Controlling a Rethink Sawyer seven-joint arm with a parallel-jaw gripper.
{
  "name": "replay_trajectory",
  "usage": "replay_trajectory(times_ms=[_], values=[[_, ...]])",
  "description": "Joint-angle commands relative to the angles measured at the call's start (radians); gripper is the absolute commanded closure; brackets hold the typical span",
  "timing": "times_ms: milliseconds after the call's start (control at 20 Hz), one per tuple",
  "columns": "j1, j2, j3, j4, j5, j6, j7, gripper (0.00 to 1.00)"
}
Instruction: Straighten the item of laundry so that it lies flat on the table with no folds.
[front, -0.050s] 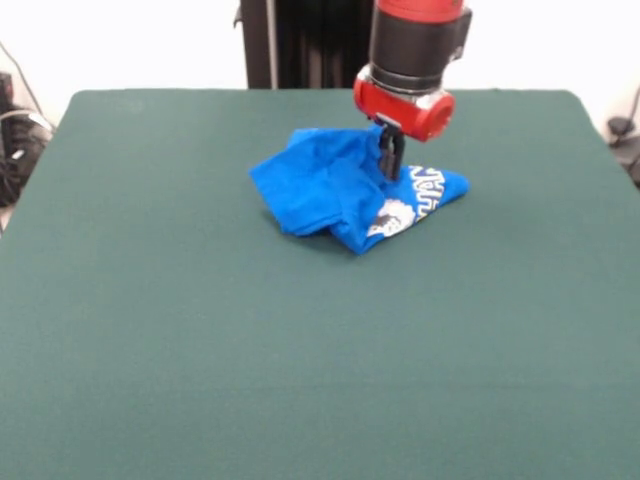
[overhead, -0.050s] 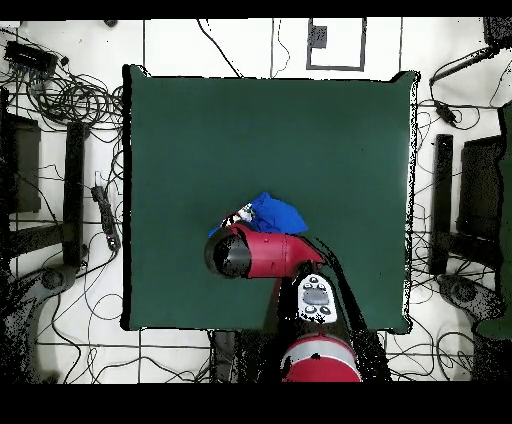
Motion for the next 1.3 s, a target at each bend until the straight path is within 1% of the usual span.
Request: replay_trajectory(times_ms=[50,100,250,500,650,850,1000,1050,1150,1300], values=[[0.000,0.082,0.120,-0.115,-0.061,0.096,-0.103,1.00],[-0.009,0.090,0.121,-0.124,-0.076,0.092,-0.117,1.00],[-0.073,0.140,0.150,-0.152,-0.139,0.063,-0.174,1.00],[-0.106,0.191,0.151,-0.150,-0.251,-0.011,-0.164,1.00],[-0.129,0.189,0.140,-0.112,-0.342,-0.054,-0.166,1.00],[-0.191,0.171,0.161,-0.040,-0.423,-0.056,-0.173,1.00],[-0.193,0.133,0.157,0.018,-0.451,-0.048,-0.135,1.00],[-0.205,0.120,0.163,0.041,-0.464,-0.052,-0.132,1.00],[-0.224,0.104,0.182,0.054,-0.480,-0.040,-0.130,1.00],[-0.233,0.100,0.202,0.044,-0.489,-0.017,-0.122,1.00]])
